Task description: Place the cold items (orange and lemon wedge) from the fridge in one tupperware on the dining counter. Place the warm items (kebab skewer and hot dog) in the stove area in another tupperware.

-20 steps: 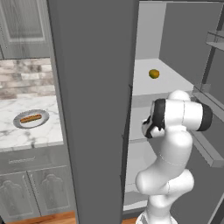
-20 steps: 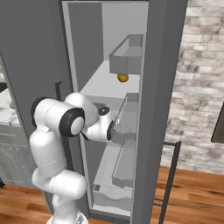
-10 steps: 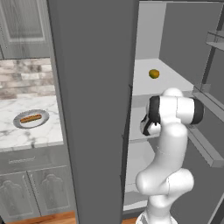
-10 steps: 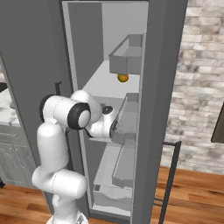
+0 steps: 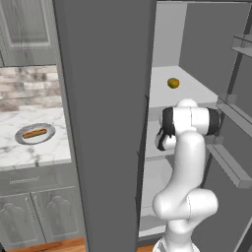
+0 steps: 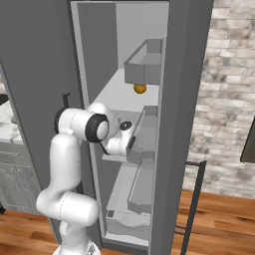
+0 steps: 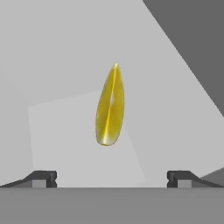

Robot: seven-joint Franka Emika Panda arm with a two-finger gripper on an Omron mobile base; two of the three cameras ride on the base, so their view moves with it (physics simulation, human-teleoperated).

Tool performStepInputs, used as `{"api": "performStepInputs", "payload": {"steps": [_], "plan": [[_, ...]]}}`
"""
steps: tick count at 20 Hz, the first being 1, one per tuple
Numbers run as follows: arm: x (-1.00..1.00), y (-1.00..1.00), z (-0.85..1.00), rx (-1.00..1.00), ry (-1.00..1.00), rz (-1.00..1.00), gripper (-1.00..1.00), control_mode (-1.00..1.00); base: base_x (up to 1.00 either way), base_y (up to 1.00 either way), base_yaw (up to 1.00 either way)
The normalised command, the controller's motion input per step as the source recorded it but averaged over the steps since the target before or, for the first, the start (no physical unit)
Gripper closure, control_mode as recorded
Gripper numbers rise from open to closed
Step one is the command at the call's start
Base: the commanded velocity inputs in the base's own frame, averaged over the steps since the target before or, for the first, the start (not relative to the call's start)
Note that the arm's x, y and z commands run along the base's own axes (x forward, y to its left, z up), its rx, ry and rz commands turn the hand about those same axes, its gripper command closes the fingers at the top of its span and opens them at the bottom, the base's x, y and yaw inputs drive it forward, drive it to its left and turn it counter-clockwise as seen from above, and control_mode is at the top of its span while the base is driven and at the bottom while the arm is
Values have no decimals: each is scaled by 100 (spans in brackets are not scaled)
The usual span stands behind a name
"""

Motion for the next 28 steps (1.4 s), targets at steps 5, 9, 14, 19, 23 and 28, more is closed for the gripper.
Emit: {"api": "performStepInputs", "payload": {"steps": [5,9,14,19,23,28], "plan": [[28,-18,-22,0,0,0,-100,-100,0,0,0],[32,-12,-14,0,0,0,-100,-100,0,0,0],[32,-8,-18,0,0,0,-100,-100,0,0,0],[15,-1,-23,0,0,0,-100,-100,0,0,0],[0,0,-32,0,0,0,100,-100,0,0,0],[0,0,-26,0,0,0,100,-100,0,0,0]]}}
